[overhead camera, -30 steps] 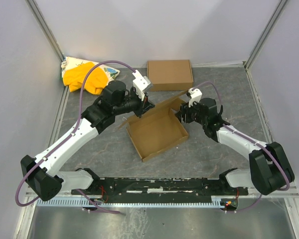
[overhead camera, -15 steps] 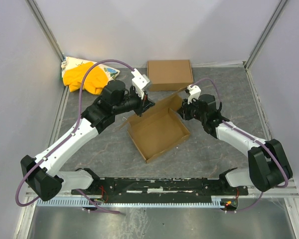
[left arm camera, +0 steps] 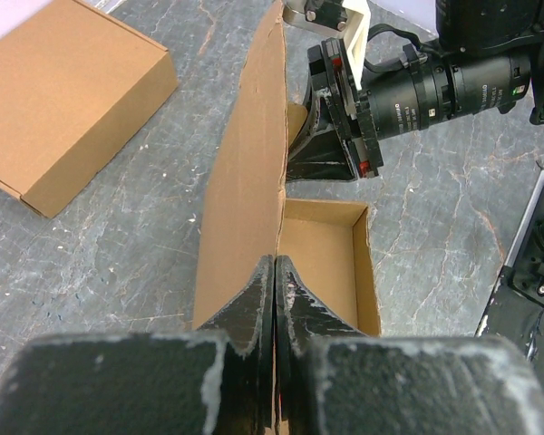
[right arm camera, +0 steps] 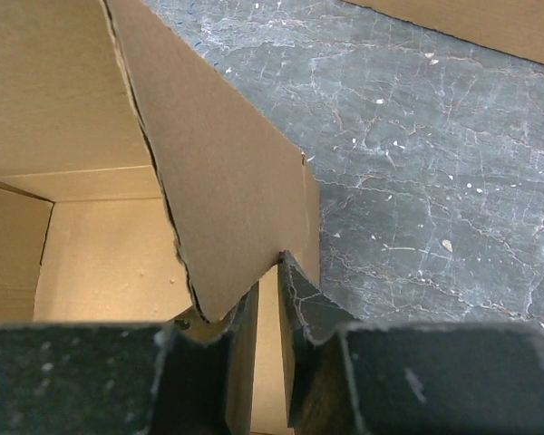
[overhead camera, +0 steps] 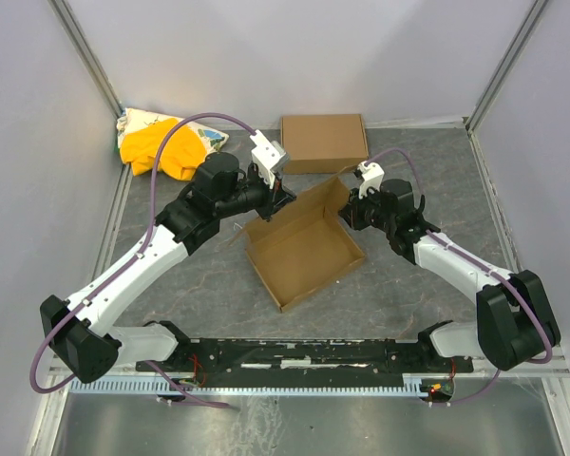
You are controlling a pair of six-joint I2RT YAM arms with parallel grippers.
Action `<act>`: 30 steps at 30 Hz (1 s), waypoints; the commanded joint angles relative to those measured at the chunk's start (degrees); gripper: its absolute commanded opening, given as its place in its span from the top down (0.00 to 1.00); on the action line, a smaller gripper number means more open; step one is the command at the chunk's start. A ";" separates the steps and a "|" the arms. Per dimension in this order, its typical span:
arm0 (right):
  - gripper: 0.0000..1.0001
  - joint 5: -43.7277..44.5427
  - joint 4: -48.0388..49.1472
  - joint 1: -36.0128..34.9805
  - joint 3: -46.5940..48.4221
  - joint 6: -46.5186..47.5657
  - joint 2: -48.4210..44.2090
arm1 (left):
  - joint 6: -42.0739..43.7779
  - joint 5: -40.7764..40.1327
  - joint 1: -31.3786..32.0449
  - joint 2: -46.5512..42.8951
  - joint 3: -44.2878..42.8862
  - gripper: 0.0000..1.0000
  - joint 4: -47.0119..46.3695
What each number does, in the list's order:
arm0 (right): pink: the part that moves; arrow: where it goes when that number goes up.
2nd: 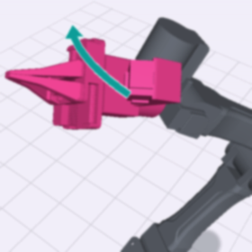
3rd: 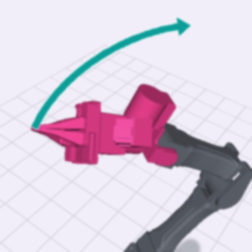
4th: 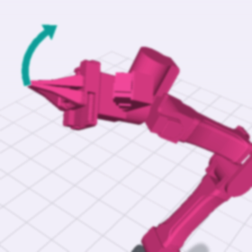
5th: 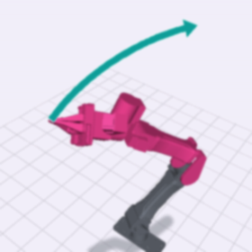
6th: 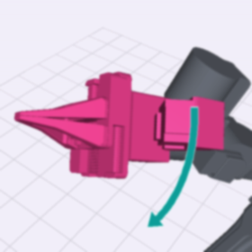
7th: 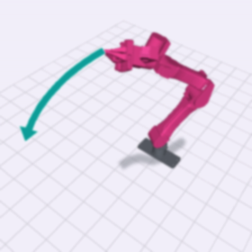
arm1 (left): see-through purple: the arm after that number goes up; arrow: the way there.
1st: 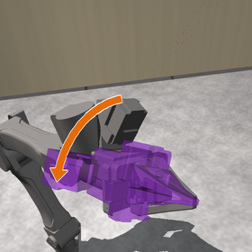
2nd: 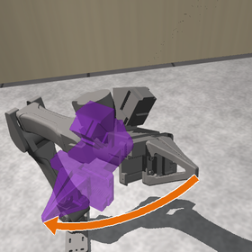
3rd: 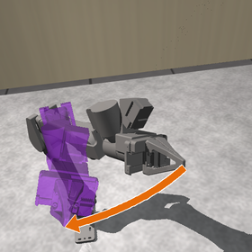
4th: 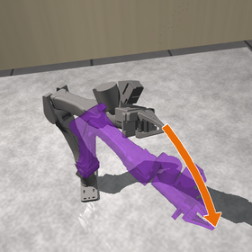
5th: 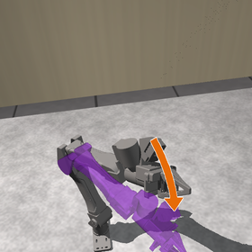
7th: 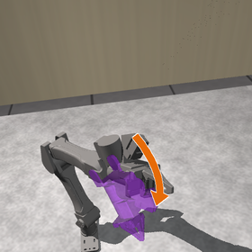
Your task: Fold the paper box
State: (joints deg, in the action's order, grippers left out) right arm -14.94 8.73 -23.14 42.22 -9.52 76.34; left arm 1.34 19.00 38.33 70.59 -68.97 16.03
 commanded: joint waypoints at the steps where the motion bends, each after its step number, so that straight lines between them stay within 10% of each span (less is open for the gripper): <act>1: 0.79 -2.95 1.89 0.06 3.21 -1.90 -1.70 | -2.21 1.09 -0.19 0.08 0.36 0.97 -3.16; 19: 0.81 -5.78 0.45 -0.06 2.92 -5.17 -0.90 | -3.48 3.11 -0.17 0.01 1.88 0.97 -3.82; 30: 0.63 -2.48 -1.85 -0.04 -5.36 -2.31 -8.18 | -5.95 6.29 -0.02 -2.60 5.26 0.97 -3.35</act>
State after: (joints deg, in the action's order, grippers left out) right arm -17.76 7.51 -23.14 37.98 -13.21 72.42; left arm -1.17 22.92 38.35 69.84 -65.73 13.10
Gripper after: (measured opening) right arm 0.336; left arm 0.043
